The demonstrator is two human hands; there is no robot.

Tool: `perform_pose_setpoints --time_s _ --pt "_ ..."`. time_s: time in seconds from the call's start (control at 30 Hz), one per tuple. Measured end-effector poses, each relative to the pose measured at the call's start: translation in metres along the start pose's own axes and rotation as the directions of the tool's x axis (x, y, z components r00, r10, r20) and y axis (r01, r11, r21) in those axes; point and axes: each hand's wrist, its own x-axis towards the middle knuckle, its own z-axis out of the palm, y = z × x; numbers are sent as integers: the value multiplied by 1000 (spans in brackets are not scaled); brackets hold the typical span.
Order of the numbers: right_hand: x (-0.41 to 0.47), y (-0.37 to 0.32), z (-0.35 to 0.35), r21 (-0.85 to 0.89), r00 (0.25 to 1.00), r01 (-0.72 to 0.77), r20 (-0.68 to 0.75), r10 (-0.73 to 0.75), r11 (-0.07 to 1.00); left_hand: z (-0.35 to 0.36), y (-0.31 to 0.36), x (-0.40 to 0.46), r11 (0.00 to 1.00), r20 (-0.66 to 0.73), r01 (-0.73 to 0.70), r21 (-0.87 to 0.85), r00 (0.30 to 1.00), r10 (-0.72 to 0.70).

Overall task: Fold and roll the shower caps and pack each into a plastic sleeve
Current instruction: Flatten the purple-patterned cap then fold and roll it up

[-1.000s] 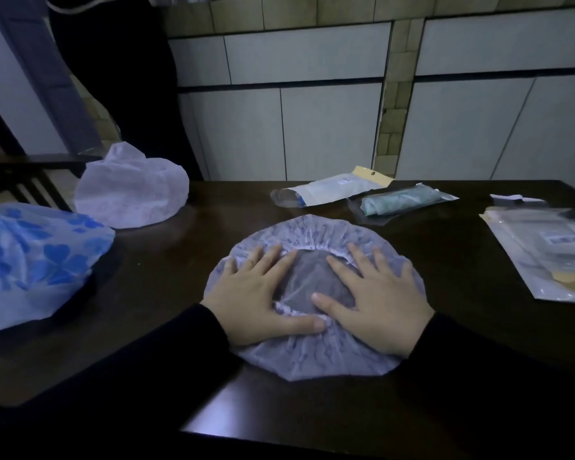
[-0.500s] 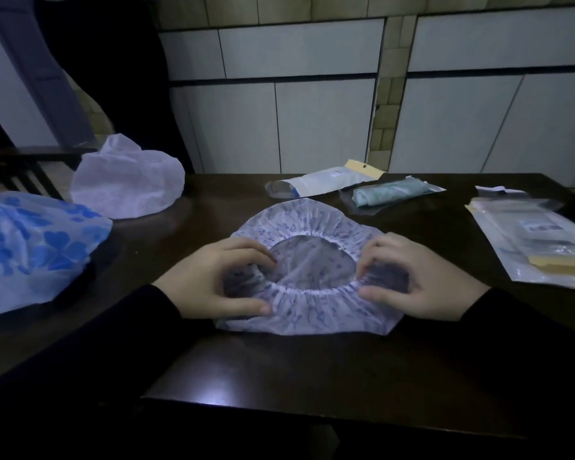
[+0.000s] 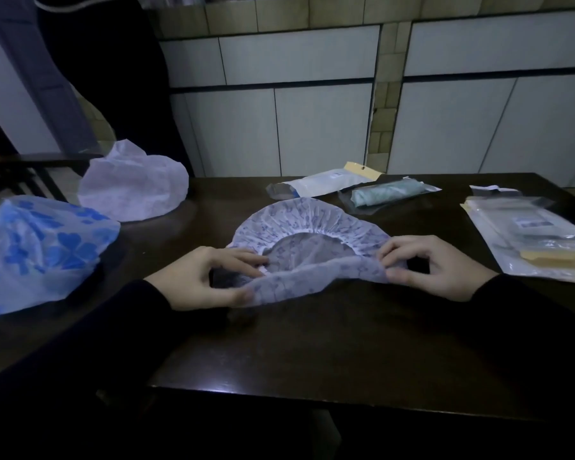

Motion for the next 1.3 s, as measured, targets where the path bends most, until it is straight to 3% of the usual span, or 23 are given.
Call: perform_pose_setpoints --time_s 0.13,0.3,0.37,0.5,0.57,0.67,0.8,0.9,1.0,1.07,1.17,1.3 --pt "5 -2 6 56 988 -65 -138 72 996 0 4 3 993 -120 22 -119 992 -36" --pt "19 -11 9 77 934 -63 -348 86 995 -11 13 13 990 -312 88 -109 943 -118" --pt "28 -11 8 83 905 -93 -407 119 992 -13 13 16 981 -310 77 -180 942 -131" --pt "47 -7 8 87 894 -216 -382 233 972 -10 10 21 955 -182 66 -290 976 -123" --pt "50 -8 6 110 895 -230 -367 254 967 -9 7 25 969 -238 83 -235 961 -140" --pt "45 -12 0 239 934 -112 -307 184 965 -11 2 31 979 -357 111 -171 919 -166" --pt "46 -8 12 68 934 -101 -338 119 993 -10 -5 38 984 -471 129 -121 865 -172" --pt "57 -3 14 -2 884 -287 -385 264 958 -14 -11 43 963 -450 265 46 866 -217" --pt "65 -4 10 -228 865 -474 -300 402 851 -19 -14 45 892 -388 422 161 858 -336" --pt "68 -11 14 -355 854 -512 -311 418 782 -20 -11 46 839 -361 466 280 861 -358" --pt "73 -24 22 -468 851 -507 -403 336 724 -21 1 49 774 -383 471 424 867 -318" --pt "84 -39 32 -478 864 -329 -500 55 814 -22 6 50 747 -427 492 447 851 -305"
